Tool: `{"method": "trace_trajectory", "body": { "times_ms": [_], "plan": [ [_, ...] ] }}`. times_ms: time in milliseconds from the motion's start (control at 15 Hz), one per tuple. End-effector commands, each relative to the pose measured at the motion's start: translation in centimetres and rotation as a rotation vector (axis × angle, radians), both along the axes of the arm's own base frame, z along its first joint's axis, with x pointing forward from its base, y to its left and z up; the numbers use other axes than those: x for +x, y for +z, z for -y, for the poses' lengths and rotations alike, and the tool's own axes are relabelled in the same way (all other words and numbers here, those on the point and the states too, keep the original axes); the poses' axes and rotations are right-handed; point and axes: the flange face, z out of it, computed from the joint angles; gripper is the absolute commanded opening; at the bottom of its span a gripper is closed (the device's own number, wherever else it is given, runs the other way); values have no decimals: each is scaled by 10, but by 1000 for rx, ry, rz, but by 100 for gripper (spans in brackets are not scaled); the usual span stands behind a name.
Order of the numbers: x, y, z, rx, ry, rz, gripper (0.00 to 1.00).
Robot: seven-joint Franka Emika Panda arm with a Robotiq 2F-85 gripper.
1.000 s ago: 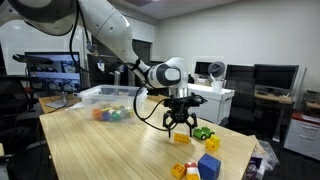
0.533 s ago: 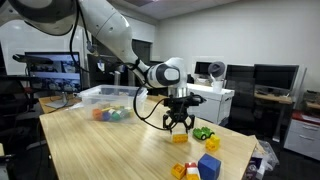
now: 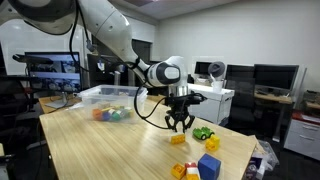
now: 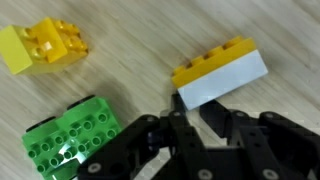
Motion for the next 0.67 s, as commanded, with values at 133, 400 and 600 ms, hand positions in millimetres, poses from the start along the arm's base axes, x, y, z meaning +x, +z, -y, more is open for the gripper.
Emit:
{"method": "trace_trajectory", "body": {
  "times_ms": [133,400,600],
  "plan": [
    [-12,-4,6,5,40,-25,72],
    [-17,-5,12,28,190,-37,98],
    [-19,-8,11,52,352,-62,100]
  ]
}}
